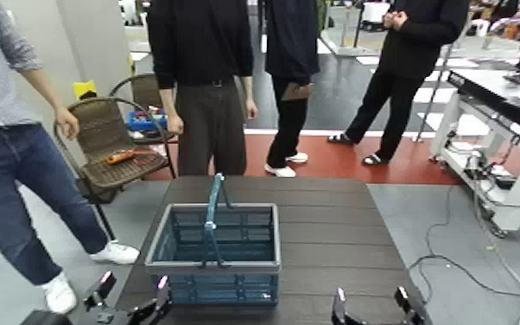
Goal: Grasp the handle of the crate.
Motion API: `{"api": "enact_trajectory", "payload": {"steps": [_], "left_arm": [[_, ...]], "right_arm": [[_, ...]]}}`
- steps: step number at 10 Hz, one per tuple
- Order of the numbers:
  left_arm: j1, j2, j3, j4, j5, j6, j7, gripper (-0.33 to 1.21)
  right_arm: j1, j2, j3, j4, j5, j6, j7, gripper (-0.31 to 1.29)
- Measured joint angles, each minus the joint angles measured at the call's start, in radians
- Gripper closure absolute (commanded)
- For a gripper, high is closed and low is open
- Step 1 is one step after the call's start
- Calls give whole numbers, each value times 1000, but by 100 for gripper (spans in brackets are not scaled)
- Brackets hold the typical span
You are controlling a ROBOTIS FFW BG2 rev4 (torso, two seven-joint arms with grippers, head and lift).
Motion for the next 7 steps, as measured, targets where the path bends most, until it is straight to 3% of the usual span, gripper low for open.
{"api": "enact_trajectory", "payload": {"steps": [7], "left_arm": [[-7,-4,7,1,4,14,0,13]], "right_arm": [[-5,-1,2,8,-11,-1,2,15]]}}
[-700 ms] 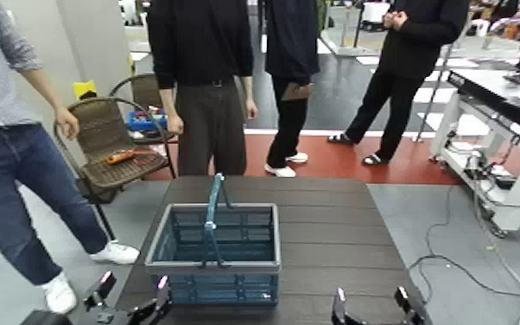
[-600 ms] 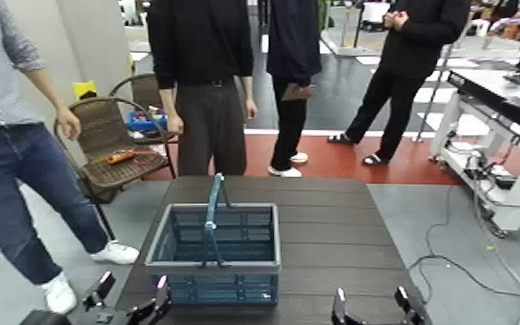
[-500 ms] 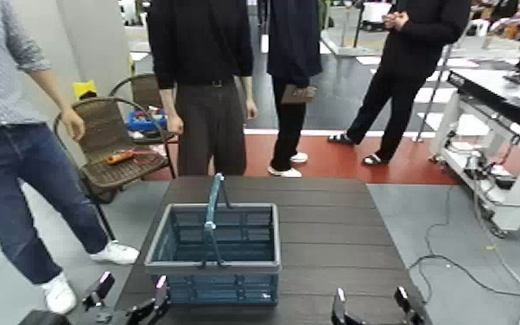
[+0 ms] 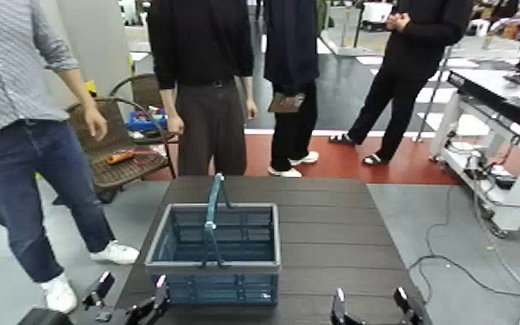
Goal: Grasp the handle of the crate.
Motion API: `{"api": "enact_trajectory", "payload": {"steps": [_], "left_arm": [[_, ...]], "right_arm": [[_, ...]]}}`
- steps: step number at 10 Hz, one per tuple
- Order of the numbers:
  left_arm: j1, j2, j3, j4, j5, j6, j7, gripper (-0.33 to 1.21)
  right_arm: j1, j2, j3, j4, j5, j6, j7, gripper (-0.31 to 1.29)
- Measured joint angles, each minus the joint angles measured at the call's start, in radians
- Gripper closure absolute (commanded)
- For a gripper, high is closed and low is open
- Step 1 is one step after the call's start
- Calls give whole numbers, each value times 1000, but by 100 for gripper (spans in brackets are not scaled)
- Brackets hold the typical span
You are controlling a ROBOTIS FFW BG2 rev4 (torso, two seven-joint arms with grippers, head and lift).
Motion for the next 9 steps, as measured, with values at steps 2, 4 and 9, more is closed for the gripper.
{"api": "enact_trajectory", "payload": {"steps": [2,4,9], "left_arm": [[-8,2,2,0,11,11,-6,13],[-23,13,4,0,43,42,-21,13],[-146,106,32,-14,253,320,-105,13]], "right_arm": [[-1,-1,2,5,-5,-1,1,15],[-3,-2,3,8,-9,-1,1,15],[-2,0,3,9,-14,-1,1,15]]}}
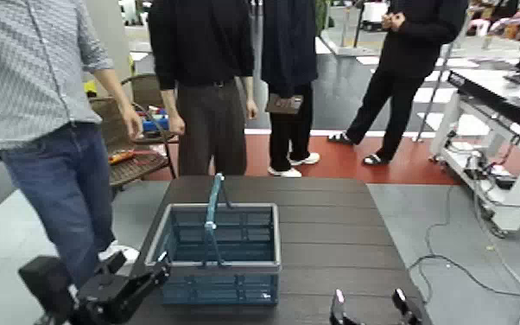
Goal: Grasp the handle of the crate.
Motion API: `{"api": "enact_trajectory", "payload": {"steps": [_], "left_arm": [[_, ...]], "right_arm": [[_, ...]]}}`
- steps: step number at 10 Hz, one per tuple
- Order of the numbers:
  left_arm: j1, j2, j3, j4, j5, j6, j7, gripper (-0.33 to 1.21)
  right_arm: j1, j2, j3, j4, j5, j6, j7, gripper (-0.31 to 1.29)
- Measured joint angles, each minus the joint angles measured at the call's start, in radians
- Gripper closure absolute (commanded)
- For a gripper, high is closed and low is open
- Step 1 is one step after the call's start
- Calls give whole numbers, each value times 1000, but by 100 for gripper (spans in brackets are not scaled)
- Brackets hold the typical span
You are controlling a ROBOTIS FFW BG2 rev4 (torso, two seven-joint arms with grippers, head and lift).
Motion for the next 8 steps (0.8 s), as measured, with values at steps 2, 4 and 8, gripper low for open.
{"api": "enact_trajectory", "payload": {"steps": [2,4,8], "left_arm": [[-96,65,5,46,152,141,-52,13],[-206,128,-40,157,327,226,-104,13],[-428,239,-138,317,468,404,-153,13]], "right_arm": [[0,0,1,1,-1,2,1,15],[-1,0,1,2,-2,3,2,15],[-6,0,5,3,-5,3,6,15]]}}
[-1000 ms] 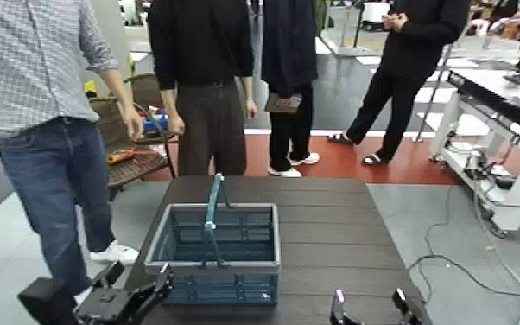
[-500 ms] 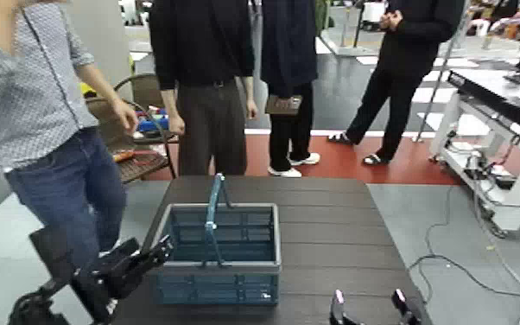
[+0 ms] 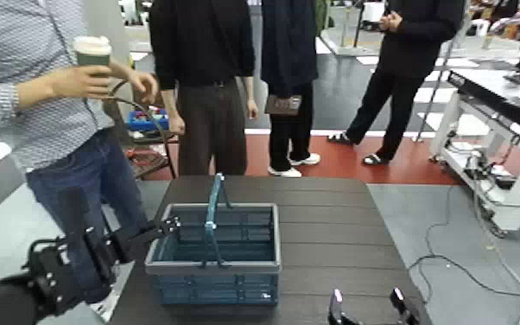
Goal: Grasp the handle of the crate.
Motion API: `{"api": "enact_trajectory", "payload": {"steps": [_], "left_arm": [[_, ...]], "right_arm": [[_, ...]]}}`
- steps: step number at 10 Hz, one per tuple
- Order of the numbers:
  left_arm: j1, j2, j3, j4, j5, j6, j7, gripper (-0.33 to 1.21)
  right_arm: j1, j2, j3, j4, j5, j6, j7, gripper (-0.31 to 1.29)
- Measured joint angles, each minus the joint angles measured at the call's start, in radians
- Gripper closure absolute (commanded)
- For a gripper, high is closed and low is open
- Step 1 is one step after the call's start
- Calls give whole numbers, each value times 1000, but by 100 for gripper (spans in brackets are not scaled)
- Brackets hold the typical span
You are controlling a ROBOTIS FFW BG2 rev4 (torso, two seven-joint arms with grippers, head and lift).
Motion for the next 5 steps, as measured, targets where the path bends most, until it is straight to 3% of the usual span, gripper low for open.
{"api": "enact_trajectory", "payload": {"steps": [3,5], "left_arm": [[-170,48,-120,178,108,83,-74,13],[-259,62,-186,275,167,113,-95,13]], "right_arm": [[-7,-1,5,5,-6,0,3,15],[-12,-3,9,9,-9,-1,5,15]]}}
